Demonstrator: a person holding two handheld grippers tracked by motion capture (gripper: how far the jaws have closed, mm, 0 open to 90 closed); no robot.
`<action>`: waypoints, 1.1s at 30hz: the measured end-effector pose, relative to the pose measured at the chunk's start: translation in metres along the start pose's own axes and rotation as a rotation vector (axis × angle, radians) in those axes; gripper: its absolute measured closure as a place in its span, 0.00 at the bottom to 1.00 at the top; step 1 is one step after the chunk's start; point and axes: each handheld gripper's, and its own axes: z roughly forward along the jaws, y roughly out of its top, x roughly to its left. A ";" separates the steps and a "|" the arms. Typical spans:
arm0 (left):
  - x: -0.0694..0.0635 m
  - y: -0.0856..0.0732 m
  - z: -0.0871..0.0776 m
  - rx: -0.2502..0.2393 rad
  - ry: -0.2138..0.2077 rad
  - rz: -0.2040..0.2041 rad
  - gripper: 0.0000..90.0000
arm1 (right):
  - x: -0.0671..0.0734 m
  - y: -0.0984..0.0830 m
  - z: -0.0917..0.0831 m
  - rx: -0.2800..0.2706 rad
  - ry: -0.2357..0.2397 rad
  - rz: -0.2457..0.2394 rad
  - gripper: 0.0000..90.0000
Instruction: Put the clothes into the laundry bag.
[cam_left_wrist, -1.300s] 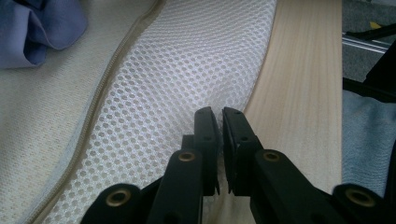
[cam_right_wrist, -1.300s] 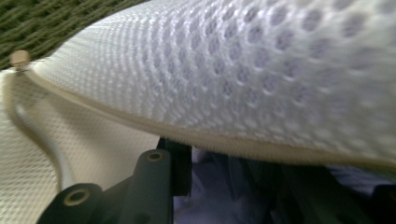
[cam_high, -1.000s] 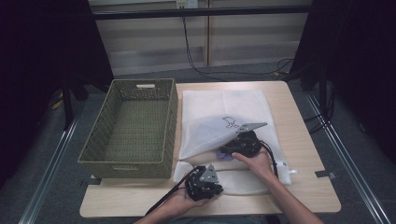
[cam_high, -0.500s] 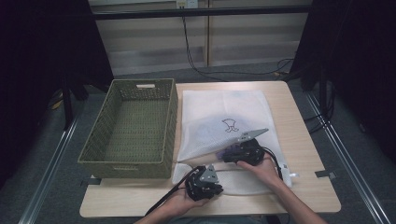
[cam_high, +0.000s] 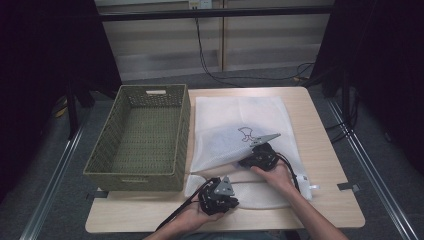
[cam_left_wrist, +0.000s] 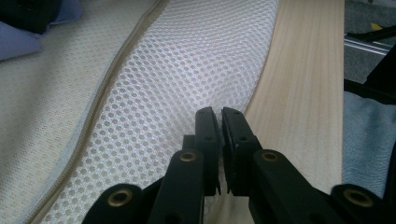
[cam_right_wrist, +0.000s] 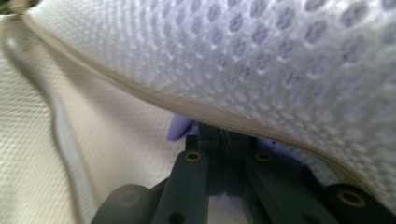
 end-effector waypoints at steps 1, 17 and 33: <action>0.000 -0.001 0.002 -0.029 0.002 -0.007 0.95 | 0.000 0.002 0.001 0.005 -0.017 -0.011 1.00; 0.000 -0.001 0.002 -0.030 0.000 -0.002 0.95 | -0.014 0.016 0.007 -0.018 -0.137 0.023 1.00; 0.000 -0.002 0.000 -0.014 0.002 0.009 0.94 | -0.001 0.003 -0.029 -0.080 0.014 0.025 0.84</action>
